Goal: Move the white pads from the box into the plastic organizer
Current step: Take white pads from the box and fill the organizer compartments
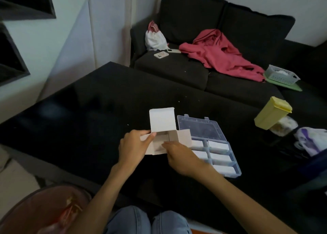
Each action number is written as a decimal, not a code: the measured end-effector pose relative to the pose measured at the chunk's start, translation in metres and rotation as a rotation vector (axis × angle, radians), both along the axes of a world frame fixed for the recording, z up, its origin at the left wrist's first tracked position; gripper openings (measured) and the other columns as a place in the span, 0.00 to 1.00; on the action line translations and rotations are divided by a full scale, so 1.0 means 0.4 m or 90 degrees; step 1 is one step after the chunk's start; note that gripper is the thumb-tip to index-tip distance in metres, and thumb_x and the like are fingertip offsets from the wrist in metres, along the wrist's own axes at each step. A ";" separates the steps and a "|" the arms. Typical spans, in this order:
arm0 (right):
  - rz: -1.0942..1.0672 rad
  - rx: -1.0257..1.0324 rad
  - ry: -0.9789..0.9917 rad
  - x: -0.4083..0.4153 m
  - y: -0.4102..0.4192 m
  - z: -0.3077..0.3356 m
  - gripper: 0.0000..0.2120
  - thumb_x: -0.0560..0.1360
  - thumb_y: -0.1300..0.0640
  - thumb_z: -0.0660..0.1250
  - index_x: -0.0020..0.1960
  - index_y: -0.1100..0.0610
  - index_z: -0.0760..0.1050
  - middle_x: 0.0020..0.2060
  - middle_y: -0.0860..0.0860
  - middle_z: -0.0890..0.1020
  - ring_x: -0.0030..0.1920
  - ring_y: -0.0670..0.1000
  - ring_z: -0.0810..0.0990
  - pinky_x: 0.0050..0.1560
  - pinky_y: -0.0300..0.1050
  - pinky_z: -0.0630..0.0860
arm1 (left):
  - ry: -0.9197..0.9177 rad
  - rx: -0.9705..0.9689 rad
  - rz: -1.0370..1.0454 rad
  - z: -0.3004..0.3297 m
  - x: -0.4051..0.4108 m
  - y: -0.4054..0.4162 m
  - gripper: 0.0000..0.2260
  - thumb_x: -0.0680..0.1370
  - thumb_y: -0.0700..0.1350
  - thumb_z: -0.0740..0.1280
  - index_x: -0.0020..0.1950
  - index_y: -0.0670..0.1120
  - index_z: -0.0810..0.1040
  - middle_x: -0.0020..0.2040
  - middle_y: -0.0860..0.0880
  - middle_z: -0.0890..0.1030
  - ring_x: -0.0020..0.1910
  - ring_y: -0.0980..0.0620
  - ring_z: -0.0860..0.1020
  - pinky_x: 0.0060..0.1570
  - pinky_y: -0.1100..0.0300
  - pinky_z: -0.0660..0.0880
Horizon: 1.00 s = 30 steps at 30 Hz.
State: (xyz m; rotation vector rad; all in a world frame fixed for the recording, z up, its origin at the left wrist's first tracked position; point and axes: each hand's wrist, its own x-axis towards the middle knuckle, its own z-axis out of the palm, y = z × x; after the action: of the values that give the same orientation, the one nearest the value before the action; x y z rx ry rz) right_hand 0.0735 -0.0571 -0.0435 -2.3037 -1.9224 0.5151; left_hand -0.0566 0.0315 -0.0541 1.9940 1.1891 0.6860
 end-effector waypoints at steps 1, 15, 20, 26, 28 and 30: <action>-0.022 -0.033 0.029 -0.003 0.024 0.001 0.16 0.79 0.61 0.57 0.66 0.59 0.69 0.65 0.57 0.72 0.63 0.56 0.72 0.64 0.48 0.68 | 0.001 -0.001 -0.005 0.004 0.002 0.008 0.15 0.77 0.53 0.65 0.60 0.49 0.80 0.54 0.50 0.82 0.52 0.53 0.78 0.42 0.63 0.67; -0.049 -0.115 0.036 0.038 0.222 -0.037 0.28 0.77 0.59 0.60 0.74 0.58 0.53 0.74 0.59 0.55 0.70 0.61 0.62 0.70 0.57 0.62 | 0.000 0.039 -0.014 0.051 0.047 0.075 0.13 0.77 0.49 0.66 0.60 0.50 0.80 0.58 0.50 0.81 0.57 0.51 0.77 0.48 0.64 0.67; -0.087 -0.121 0.046 0.036 0.221 -0.044 0.18 0.78 0.60 0.60 0.67 0.60 0.66 0.69 0.58 0.64 0.62 0.59 0.72 0.65 0.53 0.69 | -0.002 0.057 0.010 0.048 0.051 0.078 0.12 0.77 0.48 0.67 0.59 0.49 0.80 0.56 0.50 0.82 0.57 0.51 0.78 0.47 0.65 0.67; -0.098 0.056 -0.007 0.043 0.207 -0.035 0.15 0.76 0.61 0.63 0.63 0.59 0.73 0.59 0.56 0.78 0.57 0.56 0.77 0.60 0.47 0.72 | 0.012 0.057 0.008 0.051 0.054 0.072 0.11 0.77 0.49 0.67 0.58 0.49 0.81 0.56 0.50 0.82 0.57 0.51 0.78 0.47 0.64 0.67; -0.079 0.103 -0.042 0.040 0.202 -0.029 0.14 0.77 0.61 0.63 0.61 0.60 0.74 0.58 0.57 0.78 0.56 0.56 0.78 0.60 0.47 0.73 | 0.020 0.055 0.014 0.050 0.052 0.075 0.12 0.77 0.50 0.67 0.58 0.50 0.81 0.56 0.50 0.82 0.57 0.50 0.78 0.47 0.64 0.67; -0.047 0.116 -0.071 0.032 0.193 -0.021 0.13 0.77 0.61 0.62 0.61 0.61 0.74 0.57 0.58 0.78 0.55 0.57 0.78 0.60 0.47 0.72 | 0.029 0.059 0.027 0.049 0.050 0.078 0.12 0.77 0.50 0.67 0.59 0.50 0.81 0.56 0.50 0.82 0.57 0.50 0.78 0.47 0.63 0.68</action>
State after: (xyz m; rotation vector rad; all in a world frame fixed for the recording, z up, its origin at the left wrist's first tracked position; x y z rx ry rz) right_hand 0.0864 0.0199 -0.0519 -2.3195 -1.8366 0.1972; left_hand -0.0367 0.0627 -0.0344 2.0759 1.2503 0.7338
